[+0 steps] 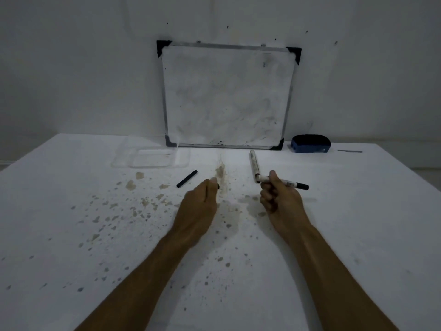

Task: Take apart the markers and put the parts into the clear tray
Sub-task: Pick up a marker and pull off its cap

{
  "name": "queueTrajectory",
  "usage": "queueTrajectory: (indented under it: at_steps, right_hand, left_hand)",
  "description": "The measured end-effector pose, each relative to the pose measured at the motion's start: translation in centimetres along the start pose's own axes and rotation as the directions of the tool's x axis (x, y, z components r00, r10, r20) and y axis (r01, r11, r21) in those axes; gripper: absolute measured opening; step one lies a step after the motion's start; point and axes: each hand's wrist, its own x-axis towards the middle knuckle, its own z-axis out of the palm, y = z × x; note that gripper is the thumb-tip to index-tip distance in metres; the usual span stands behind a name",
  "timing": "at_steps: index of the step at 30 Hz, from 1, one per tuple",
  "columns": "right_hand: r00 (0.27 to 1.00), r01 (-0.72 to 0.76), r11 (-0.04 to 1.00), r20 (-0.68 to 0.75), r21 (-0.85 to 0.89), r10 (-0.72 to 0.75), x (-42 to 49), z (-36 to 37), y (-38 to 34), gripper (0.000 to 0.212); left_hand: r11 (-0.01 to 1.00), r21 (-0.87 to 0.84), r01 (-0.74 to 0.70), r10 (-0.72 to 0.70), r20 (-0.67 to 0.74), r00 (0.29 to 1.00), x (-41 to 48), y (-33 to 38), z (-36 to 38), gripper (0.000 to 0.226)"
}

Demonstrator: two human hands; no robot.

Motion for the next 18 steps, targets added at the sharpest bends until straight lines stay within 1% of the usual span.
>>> queueTrajectory:
  at_steps: [1,2,4,6,10,12,14,15,16,17,18]
  right_hand:
    - [0.999,-0.031,0.999,0.023,-0.013,0.031,-0.1,0.1,0.2,0.027]
    - [0.998,-0.054,0.998,0.044,-0.016,0.055,-0.2,0.5,0.5,0.024]
    - [0.995,-0.076,0.997,0.058,0.009,0.075,-0.2,1.1,1.1,0.021]
    - [0.996,-0.084,0.995,0.035,0.044,0.083,0.0,1.3,1.1,0.022]
    - [0.991,-0.133,0.988,0.018,0.074,0.132,-0.1,1.3,1.1,0.019]
    - [0.986,-0.168,0.981,0.005,0.099,0.168,-0.2,1.4,1.1,0.017]
    - [0.982,-0.186,0.974,0.004,0.131,0.187,-0.3,1.3,1.0,0.015]
    - [0.983,-0.183,0.974,0.005,0.134,0.184,-0.4,1.4,0.8,0.015]
    - [0.986,-0.164,0.98,0.0,0.116,0.165,-0.6,1.5,0.6,0.017]
    - [0.992,-0.12,0.99,-0.016,0.07,0.122,-0.9,1.8,0.4,0.018]
    - [0.998,-0.05,0.999,-0.035,-0.017,0.05,-1.2,2.1,0.2,0.02]
  left_hand:
    - [0.986,0.15,-0.072,0.063,0.062,0.996,-0.2,-0.1,0.3,0.039]
    - [0.952,0.274,-0.139,0.119,0.088,0.989,-0.2,0.0,0.7,0.032]
    - [0.882,0.41,-0.23,0.216,0.081,0.973,0.2,-0.1,1.4,0.025]
    - [0.857,0.446,-0.257,0.245,0.085,0.966,0.8,-0.6,1.6,0.027]
    - [0.859,0.432,-0.276,0.236,0.145,0.961,0.9,-1.8,1.5,0.037]
    - [0.874,0.402,-0.273,0.252,0.104,0.962,1.0,-1.6,1.2,0.043]
    - [0.93,0.294,-0.22,0.227,0.011,0.974,0.8,-0.9,0.8,0.036]
    - [0.969,0.186,-0.163,0.172,-0.033,0.985,0.7,-0.4,0.5,0.029]
    - [0.996,0.03,-0.083,0.084,-0.042,0.996,0.7,0.1,0.4,0.025]
    - [0.982,-0.185,0.029,-0.031,-0.006,0.999,0.7,0.6,0.4,0.027]
    - [0.885,-0.432,0.173,-0.155,0.077,0.985,0.7,1.0,0.4,0.033]
